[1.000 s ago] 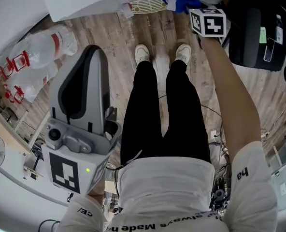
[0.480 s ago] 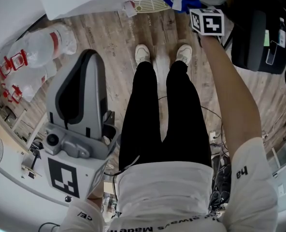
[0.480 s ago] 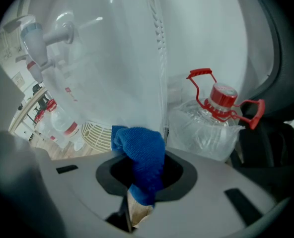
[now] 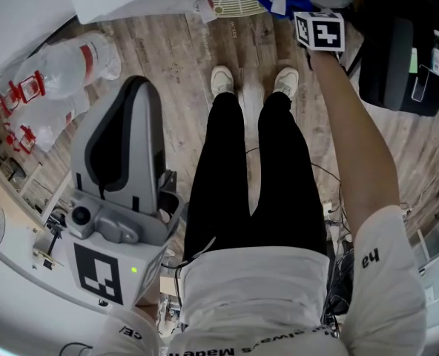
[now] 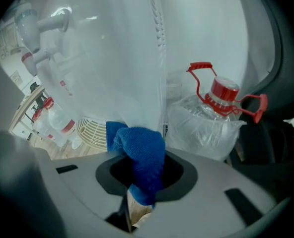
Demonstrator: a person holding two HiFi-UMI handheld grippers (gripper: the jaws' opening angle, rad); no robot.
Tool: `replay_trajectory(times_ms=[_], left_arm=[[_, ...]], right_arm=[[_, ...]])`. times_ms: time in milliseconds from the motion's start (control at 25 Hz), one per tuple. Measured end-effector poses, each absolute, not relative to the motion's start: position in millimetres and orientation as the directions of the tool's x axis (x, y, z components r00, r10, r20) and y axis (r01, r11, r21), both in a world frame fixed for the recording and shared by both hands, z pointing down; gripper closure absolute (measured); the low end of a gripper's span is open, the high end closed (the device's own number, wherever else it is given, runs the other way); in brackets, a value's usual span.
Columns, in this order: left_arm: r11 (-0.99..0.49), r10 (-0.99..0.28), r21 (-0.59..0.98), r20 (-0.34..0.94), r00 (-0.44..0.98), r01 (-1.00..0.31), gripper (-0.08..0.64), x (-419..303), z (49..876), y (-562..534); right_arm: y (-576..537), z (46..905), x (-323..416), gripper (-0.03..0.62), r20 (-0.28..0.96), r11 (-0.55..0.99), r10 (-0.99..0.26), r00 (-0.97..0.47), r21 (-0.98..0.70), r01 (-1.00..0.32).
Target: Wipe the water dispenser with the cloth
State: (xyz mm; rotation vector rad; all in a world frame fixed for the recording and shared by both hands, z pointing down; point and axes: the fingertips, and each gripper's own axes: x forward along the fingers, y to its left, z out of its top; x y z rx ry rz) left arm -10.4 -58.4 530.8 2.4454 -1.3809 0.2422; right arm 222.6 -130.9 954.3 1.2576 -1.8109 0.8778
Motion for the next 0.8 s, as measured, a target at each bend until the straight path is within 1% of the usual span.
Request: replay_trajectory(times_ms=[160,280,600,800], left_arm=[[-0.472,-0.808,0.198,0.293,0.512,-0.859,0.540,-13,528,-60],[-0.456,-0.816,0.215,0.287,0.502,-0.864,0.540,-14,526,-60],[-0.453,-0.825,0.204,0.271,0.495,-0.868,0.540,-13,519,-61],[-0.432,-0.839,0.198,0.271,0.472,-0.880,0.540,-18,519,-55]], right_arm=[[-121,928,224,0.506,0.844,0.288,-0.484,-0.230,-0.094,-0.953],[-109,895,228,0.506,0.808,0.271,-0.542,-0.229,-0.091,-0.958],[-76,776,229,0.506,0.684,0.235,-0.696,-0.218,-0.070,-0.969],[-52,698,203,0.506,0.602,0.277,-0.749,-0.277,-0.094,-0.956]])
